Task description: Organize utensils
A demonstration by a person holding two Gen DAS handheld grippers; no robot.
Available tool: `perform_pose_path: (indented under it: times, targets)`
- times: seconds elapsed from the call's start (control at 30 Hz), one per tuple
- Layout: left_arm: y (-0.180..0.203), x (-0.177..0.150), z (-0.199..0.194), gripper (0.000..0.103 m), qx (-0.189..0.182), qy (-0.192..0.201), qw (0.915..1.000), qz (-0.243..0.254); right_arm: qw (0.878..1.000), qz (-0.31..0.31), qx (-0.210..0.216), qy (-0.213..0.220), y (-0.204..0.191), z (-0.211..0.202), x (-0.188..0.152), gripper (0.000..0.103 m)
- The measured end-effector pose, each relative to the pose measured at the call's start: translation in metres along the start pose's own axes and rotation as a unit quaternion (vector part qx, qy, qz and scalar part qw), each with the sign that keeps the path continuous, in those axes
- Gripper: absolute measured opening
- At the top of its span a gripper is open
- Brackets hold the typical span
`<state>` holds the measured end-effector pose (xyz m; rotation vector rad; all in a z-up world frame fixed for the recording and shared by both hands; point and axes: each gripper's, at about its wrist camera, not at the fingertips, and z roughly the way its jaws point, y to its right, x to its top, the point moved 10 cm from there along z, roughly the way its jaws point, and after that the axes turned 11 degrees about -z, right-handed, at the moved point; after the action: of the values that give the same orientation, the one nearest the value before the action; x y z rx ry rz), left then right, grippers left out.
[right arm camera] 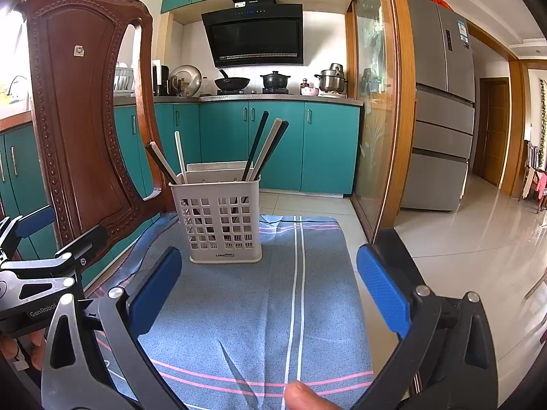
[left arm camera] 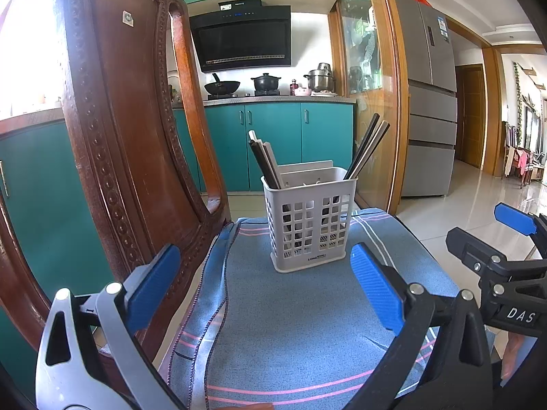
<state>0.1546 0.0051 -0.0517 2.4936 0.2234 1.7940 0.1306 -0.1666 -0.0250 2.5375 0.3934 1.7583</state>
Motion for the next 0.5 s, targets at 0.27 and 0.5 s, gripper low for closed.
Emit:
perform_pose_path:
  times: [0.27,0.5]
  targets:
    - [-0.0004,-0.0008,0.0009,0.1,0.0,-0.001,1.0,0.0,1.0,0.0,-0.001,-0.002,-0.0012,0.0007,-0.0013,0.1]
    - [0.0,-0.0004,-0.0002,0.1,0.001,0.002,1.0,-0.001,1.0,-0.001,0.0,-0.002,-0.0013,0.0004,-0.0029,0.1]
